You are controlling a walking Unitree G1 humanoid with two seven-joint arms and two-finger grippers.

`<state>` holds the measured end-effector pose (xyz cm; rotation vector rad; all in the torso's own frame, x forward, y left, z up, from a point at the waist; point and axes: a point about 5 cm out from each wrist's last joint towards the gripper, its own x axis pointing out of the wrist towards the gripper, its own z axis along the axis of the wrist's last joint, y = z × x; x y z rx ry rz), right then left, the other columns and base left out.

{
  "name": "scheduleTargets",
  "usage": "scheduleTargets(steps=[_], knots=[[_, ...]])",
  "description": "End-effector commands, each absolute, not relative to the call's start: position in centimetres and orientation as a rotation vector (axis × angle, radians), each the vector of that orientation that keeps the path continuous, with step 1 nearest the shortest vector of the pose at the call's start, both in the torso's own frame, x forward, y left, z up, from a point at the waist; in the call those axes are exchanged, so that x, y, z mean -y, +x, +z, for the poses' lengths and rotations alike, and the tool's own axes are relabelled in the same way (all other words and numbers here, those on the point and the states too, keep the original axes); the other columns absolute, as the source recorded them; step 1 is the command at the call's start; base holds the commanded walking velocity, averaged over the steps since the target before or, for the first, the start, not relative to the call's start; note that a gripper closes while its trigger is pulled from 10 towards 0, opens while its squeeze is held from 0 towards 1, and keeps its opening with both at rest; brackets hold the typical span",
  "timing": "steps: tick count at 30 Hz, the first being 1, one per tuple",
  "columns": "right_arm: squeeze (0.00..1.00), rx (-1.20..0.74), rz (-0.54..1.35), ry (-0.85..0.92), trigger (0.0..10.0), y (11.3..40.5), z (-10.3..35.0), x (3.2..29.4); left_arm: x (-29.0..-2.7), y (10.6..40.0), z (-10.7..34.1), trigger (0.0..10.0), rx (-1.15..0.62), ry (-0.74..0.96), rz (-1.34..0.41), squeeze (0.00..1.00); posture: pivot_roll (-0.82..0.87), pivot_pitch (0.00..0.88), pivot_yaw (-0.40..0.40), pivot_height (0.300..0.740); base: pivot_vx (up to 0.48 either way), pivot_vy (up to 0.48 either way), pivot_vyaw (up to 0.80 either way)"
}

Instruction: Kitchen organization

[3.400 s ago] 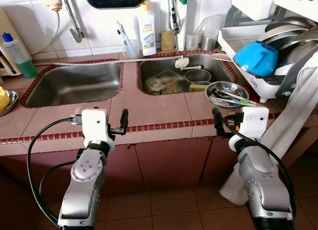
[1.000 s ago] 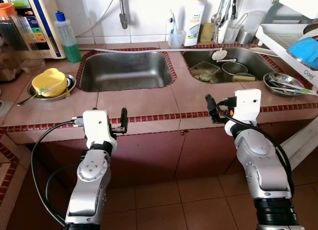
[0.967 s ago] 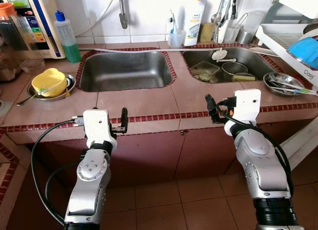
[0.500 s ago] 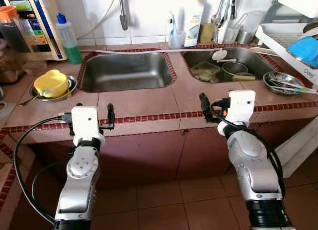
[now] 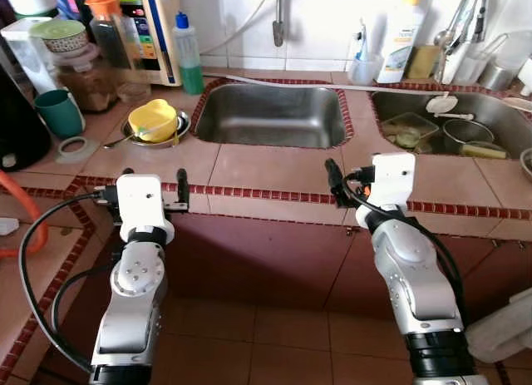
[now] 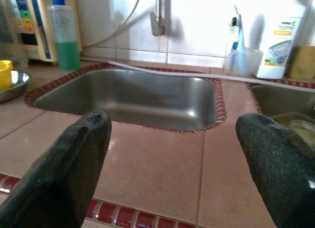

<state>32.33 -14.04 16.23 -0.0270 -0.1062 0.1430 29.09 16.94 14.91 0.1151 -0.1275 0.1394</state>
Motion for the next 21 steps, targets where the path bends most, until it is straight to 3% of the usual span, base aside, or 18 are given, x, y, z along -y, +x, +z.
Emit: scheduleTargets(steps=[1,15,21], knots=[[0.00,0.129,0.119,-0.015,10.0,32.5,16.7,14.4,-16.7,29.2,15.0,10.0,0.136,0.124,0.125,0.00,0.02,0.000,0.036,0.740,0.000,0.000,0.00],[0.00,0.159,0.140,-0.036,10.0,32.3,17.1,14.3,-15.8,29.4,15.5,10.0,0.162,0.068,0.053,0.00,0.00,0.000,0.029,0.740,0.000,0.000,0.00],[0.00,0.170,0.163,-0.049,10.0,32.1,17.3,14.0,-15.5,29.3,15.5,10.0,0.166,0.051,0.039,0.00,0.00,0.000,0.027,0.740,0.272,0.000,0.00]])
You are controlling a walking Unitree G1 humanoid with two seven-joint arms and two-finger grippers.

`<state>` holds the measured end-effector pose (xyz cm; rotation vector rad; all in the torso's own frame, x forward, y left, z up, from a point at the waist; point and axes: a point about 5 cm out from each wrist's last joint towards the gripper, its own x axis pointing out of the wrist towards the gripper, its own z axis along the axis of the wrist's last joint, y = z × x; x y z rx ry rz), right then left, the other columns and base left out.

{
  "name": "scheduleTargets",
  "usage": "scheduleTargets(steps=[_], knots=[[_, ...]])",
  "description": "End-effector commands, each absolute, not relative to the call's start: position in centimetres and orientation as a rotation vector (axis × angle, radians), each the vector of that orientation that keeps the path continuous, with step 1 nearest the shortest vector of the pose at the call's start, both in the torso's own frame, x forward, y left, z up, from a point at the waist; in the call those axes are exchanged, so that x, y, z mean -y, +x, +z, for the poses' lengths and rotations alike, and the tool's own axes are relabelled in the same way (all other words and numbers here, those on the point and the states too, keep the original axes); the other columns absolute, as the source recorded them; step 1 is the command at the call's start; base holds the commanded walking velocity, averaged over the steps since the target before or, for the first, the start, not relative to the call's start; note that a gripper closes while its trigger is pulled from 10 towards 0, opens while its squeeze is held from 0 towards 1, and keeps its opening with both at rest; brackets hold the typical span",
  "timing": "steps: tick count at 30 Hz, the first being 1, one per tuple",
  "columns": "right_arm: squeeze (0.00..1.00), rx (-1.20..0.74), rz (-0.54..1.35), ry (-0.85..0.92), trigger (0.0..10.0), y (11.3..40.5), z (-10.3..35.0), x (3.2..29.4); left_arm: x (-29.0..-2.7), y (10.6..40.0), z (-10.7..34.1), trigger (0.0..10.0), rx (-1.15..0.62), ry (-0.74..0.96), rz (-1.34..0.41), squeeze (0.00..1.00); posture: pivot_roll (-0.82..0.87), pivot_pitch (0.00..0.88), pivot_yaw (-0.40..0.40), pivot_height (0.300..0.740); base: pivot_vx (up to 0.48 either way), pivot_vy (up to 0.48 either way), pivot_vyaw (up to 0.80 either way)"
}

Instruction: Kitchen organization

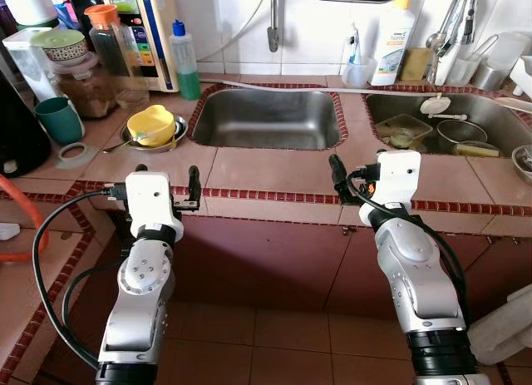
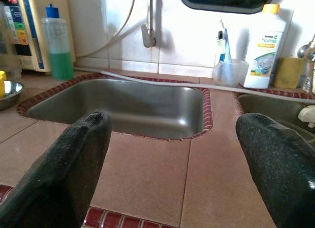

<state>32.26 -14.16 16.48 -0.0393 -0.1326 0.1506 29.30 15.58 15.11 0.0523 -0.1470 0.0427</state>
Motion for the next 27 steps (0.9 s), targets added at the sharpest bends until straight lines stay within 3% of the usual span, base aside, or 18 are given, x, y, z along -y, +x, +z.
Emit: scheduleTargets(steps=[1,27], knots=[[0.00,0.170,0.163,-0.049,10.0,32.14,17.25,13.99,-15.52,29.32,15.48,10.0,0.166,0.051,0.039,0.00,0.00,0.000,0.027,0.740,0.300,0.000,0.00],[0.00,0.179,0.209,-0.056,10.0,31.85,17.11,13.47,-15.28,29.30,15.39,10.0,0.160,0.043,0.018,0.00,0.00,0.000,0.036,0.740,0.304,0.000,0.00]])
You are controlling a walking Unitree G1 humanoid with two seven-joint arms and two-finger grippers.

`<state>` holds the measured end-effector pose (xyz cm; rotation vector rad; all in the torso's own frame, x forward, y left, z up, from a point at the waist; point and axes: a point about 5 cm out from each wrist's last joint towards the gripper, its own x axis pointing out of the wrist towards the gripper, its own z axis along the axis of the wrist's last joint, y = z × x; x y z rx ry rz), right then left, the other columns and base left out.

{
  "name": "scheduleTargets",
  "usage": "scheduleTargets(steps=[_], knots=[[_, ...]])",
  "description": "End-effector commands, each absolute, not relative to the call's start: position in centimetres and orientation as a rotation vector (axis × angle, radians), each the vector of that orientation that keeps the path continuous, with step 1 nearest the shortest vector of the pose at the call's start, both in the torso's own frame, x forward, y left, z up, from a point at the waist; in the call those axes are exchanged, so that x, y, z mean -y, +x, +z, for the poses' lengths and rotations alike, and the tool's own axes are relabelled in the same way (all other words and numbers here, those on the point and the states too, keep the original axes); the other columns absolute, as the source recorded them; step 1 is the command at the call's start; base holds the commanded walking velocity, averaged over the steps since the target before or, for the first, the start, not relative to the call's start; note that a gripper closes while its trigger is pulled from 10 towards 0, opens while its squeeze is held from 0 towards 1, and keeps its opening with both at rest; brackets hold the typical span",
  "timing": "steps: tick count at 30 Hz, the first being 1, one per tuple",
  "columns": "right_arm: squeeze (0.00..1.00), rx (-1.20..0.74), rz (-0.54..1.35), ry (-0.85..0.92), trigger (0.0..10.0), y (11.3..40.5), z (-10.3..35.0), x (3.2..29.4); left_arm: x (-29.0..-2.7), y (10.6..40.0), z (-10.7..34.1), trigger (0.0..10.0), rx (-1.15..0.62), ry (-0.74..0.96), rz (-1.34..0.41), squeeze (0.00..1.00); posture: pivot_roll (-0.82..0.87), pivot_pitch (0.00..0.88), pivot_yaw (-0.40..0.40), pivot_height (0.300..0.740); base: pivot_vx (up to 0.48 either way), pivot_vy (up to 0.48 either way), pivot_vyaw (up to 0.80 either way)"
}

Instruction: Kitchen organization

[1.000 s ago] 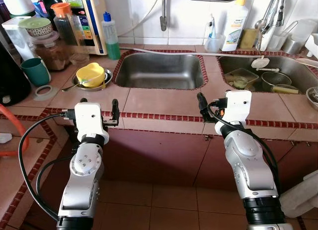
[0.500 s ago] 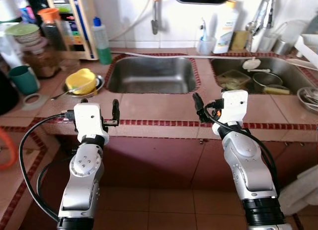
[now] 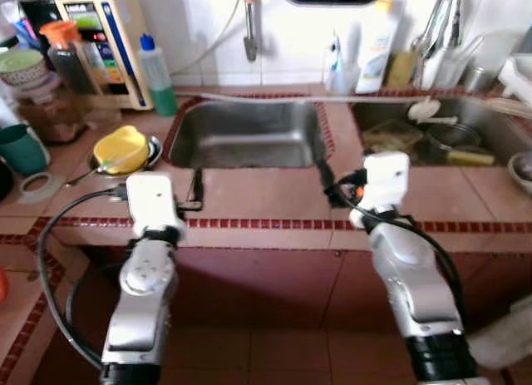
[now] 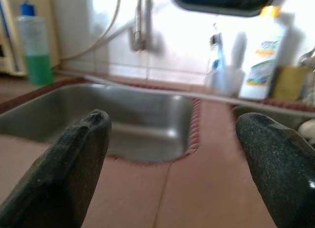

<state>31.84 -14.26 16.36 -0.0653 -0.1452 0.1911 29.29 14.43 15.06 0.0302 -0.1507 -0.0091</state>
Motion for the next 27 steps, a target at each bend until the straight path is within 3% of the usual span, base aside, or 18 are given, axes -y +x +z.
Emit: scheduleTargets(steps=[1,22,27], knots=[[0.00,0.179,0.210,-0.057,10.0,31.84,17.10,13.45,-15.29,29.29,15.37,10.0,0.160,0.044,0.018,0.00,0.00,0.000,0.037,0.740,0.292,0.000,0.00],[0.00,0.177,0.206,-0.055,10.0,31.70,17.05,13.53,-15.02,29.20,15.29,10.0,0.161,0.035,0.011,0.00,0.00,0.000,0.034,0.740,0.341,0.000,0.00],[0.00,0.176,0.204,-0.055,10.0,31.68,17.05,13.61,-14.89,29.13,15.42,10.0,0.176,0.034,0.021,0.00,0.00,0.000,0.033,0.740,0.055,0.000,0.00]])
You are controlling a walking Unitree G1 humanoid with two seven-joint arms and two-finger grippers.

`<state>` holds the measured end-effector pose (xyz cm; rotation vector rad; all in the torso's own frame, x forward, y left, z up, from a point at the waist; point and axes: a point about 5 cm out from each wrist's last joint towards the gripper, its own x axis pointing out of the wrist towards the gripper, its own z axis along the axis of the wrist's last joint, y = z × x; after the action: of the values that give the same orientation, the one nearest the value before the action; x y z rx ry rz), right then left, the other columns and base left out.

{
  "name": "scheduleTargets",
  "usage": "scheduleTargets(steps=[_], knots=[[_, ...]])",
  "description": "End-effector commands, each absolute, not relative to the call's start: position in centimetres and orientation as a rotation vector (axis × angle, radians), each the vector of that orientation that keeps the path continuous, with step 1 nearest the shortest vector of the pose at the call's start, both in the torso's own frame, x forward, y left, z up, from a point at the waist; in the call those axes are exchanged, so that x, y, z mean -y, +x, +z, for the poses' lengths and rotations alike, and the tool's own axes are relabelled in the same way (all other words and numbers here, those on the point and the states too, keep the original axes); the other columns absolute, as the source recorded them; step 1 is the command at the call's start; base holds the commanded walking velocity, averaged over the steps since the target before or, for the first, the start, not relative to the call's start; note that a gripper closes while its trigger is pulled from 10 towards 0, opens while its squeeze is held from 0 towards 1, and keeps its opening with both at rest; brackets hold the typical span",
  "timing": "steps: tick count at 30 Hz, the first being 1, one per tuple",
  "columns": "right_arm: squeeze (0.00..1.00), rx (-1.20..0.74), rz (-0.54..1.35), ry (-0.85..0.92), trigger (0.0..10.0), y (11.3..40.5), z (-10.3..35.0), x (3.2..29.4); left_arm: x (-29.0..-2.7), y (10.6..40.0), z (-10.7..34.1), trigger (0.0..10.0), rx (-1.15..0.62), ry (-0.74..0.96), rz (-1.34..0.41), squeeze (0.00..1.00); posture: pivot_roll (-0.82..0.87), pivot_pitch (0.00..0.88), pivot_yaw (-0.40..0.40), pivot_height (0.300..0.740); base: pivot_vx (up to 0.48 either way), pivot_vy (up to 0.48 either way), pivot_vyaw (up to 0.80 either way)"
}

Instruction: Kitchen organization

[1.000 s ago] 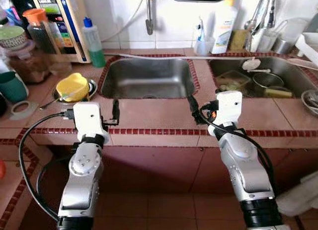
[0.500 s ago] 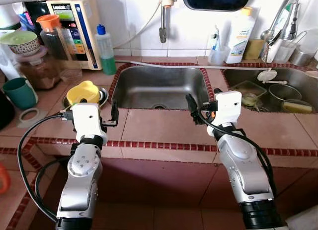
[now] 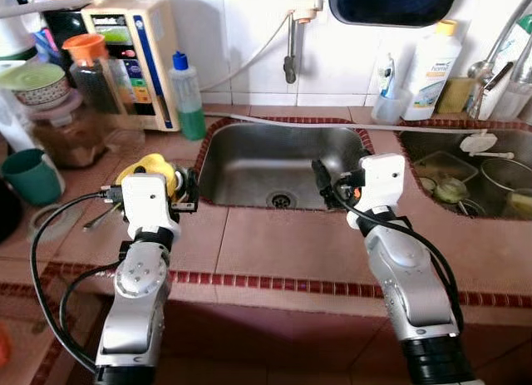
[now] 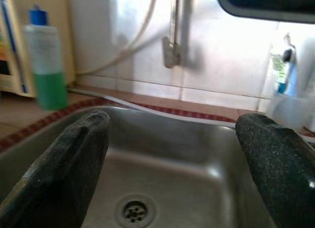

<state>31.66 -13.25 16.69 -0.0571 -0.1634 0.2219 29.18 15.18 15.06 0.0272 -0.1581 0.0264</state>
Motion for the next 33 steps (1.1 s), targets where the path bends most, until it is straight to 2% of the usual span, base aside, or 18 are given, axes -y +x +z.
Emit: scheduleTargets(steps=[1,9,10,15,21,26,29,33], knots=[[0.00,0.176,0.203,-0.055,10.0,31.7,17.0,13.6,-14.9,29.1,15.4,10.0,0.175,0.041,0.031,0.00,0.00,0.000,0.033,0.740,0.000,0.000,0.00],[0.00,0.176,0.203,-0.057,10.0,31.6,17.0,13.7,-15.5,29.0,15.7,10.0,0.202,0.109,0.096,0.00,0.00,0.000,0.032,0.740,0.000,0.000,0.00],[0.00,0.176,0.204,-0.058,10.0,31.6,17.1,13.7,-16.9,28.6,16.1,10.0,0.225,0.113,0.181,0.00,0.00,0.000,0.031,0.740,0.000,0.000,0.00],[0.00,0.172,0.207,-0.061,10.0,31.6,17.0,13.8,-18.7,28.3,15.4,10.0,0.190,0.086,0.261,0.00,0.00,0.000,0.028,0.740,0.000,0.000,0.00],[0.00,0.173,0.207,-0.063,10.0,31.6,17.1,13.8,-18.8,28.0,14.5,10.0,0.162,0.078,0.260,0.00,-0.01,0.000,0.026,0.740,0.000,0.000,0.00],[0.00,0.166,0.220,-0.061,10.0,31.6,17.0,13.7,-17.9,28.0,13.0,10.0,0.101,0.051,0.196,0.00,-0.01,0.000,0.026,0.740,0.000,0.000,0.00],[0.00,0.094,0.404,-0.016,10.0,30.9,16.1,11.9,-17.0,28.1,12.4,10.0,0.075,0.042,0.136,0.00,-0.02,0.000,0.026,0.740,0.000,0.000,0.00],[0.00,0.065,0.530,0.005,10.0,30.0,15.7,10.8,-16.8,28.1,12.3,10.0,0.073,0.032,0.123,0.00,-0.02,0.000,0.027,0.740,0.000,0.000,0.00]])
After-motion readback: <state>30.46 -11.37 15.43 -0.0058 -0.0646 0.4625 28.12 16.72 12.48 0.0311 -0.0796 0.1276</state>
